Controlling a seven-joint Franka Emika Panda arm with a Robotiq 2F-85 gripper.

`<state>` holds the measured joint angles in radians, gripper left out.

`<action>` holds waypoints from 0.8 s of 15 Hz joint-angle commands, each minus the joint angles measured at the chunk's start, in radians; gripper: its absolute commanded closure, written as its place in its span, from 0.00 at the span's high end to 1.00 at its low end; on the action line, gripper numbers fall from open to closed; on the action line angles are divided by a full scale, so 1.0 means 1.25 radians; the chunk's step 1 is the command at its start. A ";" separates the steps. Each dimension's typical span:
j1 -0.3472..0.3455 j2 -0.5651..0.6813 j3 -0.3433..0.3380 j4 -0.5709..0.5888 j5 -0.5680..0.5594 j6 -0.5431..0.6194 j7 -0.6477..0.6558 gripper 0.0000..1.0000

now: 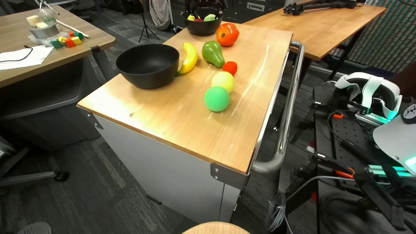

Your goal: Pick the fruits in the bowls and put them on the table

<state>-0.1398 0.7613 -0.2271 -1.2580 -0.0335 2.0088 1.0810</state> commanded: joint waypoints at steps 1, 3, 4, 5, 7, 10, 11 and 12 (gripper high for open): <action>0.027 -0.077 -0.009 -0.096 -0.016 0.037 -0.001 1.00; 0.030 -0.090 -0.012 -0.105 -0.016 0.041 0.005 1.00; 0.030 -0.096 -0.013 -0.111 -0.017 0.042 0.006 1.00; 0.026 -0.093 -0.015 -0.108 -0.015 0.043 0.010 0.99; 0.021 -0.091 -0.020 -0.107 -0.012 0.044 0.017 1.00; 0.011 -0.082 -0.029 -0.101 -0.006 0.047 0.024 1.00; 0.008 -0.080 -0.030 -0.100 -0.003 0.051 0.027 1.00; 0.004 -0.077 -0.032 -0.098 0.000 0.053 0.030 1.00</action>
<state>-0.1295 0.6821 -0.2573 -1.3568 -0.0339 2.0434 1.0924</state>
